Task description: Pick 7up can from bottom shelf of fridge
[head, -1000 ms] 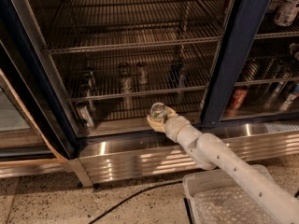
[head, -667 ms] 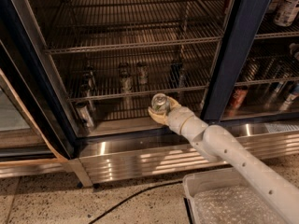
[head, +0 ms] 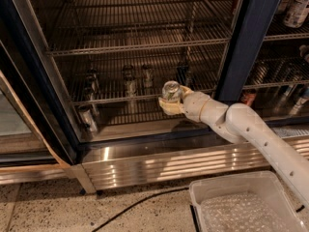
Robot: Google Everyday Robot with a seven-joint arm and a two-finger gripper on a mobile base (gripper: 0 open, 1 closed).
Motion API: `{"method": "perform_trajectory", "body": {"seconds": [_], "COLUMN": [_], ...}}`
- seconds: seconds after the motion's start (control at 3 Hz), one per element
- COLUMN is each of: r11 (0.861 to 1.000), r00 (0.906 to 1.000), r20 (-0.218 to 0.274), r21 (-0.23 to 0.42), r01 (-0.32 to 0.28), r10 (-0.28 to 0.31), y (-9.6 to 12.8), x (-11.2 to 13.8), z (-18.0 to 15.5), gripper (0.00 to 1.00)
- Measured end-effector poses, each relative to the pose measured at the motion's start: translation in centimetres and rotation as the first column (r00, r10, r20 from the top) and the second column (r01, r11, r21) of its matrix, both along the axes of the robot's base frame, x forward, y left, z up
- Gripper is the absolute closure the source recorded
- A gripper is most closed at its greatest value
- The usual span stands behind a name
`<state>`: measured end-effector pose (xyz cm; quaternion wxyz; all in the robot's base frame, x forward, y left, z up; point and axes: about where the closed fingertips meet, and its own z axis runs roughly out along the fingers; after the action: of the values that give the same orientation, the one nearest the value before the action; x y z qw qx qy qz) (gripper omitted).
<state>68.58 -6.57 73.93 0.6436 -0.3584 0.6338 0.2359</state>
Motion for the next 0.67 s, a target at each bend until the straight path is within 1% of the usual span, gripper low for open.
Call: {"method": "perform_trajectory", "body": {"seconds": [0.33, 0.67], "r11": [0.997, 0.997], "r00": [0.9972, 0.9971], "r20": [-0.005, -0.005], "r21": [-0.003, -0.003], "r01": [-0.075, -0.076], "r10": [0.075, 0.076], "y": [1.17, 1.18], "x": [-1.49, -1.5], "z": [-0.15, -0.15], "gripper": [1.0, 1.0]}}
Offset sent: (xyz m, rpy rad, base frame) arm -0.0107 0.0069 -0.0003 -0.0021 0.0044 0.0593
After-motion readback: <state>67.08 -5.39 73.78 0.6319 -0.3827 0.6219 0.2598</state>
